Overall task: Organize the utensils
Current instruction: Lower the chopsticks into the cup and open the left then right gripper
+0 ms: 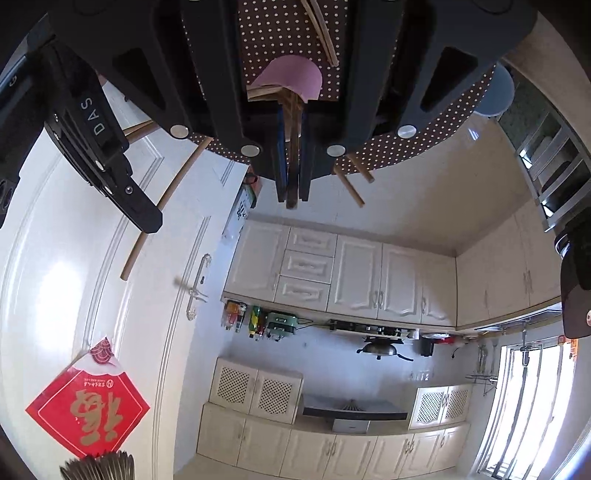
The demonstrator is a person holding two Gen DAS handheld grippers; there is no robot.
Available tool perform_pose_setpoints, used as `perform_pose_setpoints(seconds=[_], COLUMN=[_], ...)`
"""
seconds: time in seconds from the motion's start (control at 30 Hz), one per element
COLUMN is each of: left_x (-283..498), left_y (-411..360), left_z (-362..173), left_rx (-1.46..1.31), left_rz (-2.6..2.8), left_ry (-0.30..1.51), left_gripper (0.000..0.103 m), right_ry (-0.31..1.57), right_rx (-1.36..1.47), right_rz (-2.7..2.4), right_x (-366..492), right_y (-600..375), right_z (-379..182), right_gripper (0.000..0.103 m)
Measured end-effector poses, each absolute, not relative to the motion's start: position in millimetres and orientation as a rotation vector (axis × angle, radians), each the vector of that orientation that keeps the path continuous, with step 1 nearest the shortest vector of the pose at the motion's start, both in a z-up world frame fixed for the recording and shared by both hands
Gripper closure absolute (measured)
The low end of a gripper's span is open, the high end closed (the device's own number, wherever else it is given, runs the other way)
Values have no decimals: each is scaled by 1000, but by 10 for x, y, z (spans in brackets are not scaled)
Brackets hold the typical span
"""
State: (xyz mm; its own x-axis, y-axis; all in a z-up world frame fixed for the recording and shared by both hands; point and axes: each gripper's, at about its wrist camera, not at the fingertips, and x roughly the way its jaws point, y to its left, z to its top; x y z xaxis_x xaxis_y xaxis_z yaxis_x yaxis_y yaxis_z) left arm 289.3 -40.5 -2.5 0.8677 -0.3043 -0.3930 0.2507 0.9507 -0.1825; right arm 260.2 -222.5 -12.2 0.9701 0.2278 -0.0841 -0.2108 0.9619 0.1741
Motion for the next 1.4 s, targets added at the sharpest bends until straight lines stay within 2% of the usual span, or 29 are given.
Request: perform_pose_setpoints(seconds=[0.13,0.2,0.23,0.27,0.5,0.93,1.0,1.07,1.4], left_x=[2850,2822,2796,2760,2591,2238,2175,2128,1789], left_y=[-412,-414,-410,-400,-367,-275,-259,-242,-110], left_z=[-25,-15,-2,13,88,227,253,271,361], left_rx=[-116,-110,-111,-115,-93,-58,-52,-51,-60], left_rz=[-284,-274,-266,-261,-242,-185,-178,-172,-151], left_ry=[439,439,431,416,384,336,329,325,305], left_gripper=[95,81,59,46,46,35,34,32,30], right_ry=[120,127,132,138,167,181,174,165,127], right_rx=[166,162,161,160,150,135,133,130,97], right_rz=[228,232,237,241,253,264,265,265,271], right_x=[2586,2578,2576,2572,2523,2320,2264,2201,1868], right_y=[-2225,-2217,-2213,-2207,-2157,-2093,-2090,-2078,-2017], right_z=[-114,-112,-112,-112,-124,8,32,66,240], right_gripper=[99,99,98,98,98,95,89,78,72])
